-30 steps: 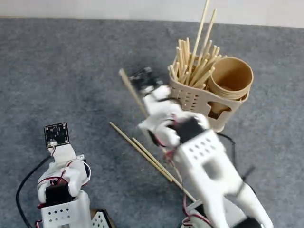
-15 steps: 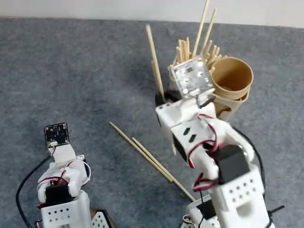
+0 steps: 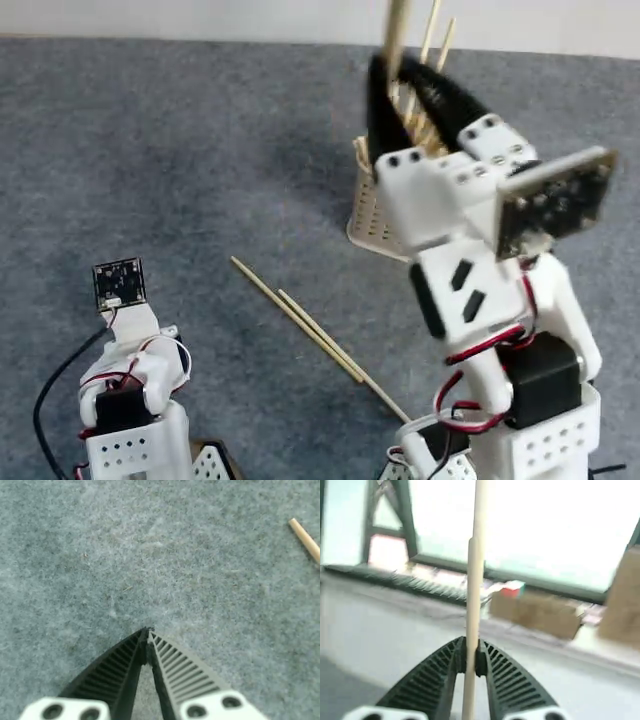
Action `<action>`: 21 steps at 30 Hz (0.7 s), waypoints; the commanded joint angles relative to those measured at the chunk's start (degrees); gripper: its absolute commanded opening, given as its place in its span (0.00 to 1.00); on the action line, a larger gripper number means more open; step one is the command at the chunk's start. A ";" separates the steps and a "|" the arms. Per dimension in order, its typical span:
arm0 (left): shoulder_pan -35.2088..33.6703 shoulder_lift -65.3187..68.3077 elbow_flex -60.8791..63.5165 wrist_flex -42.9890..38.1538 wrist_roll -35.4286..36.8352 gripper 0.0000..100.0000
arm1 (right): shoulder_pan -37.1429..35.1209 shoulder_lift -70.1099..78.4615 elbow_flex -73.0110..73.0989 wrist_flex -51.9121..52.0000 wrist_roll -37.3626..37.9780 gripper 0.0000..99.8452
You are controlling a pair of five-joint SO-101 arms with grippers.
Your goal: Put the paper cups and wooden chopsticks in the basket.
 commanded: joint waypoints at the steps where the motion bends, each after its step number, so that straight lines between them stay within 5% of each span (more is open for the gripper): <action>1: 1.36 -0.66 1.10 0.44 0.00 0.01 | 6.64 2.86 0.92 -5.41 1.49 0.01; 13: 1.36 -0.66 1.10 0.44 0.00 0.01 | 10.15 6.81 13.58 -8.22 1.49 0.01; 21: 1.36 -0.66 1.10 0.44 0.00 0.01 | 10.24 6.81 32.75 -26.51 1.41 0.01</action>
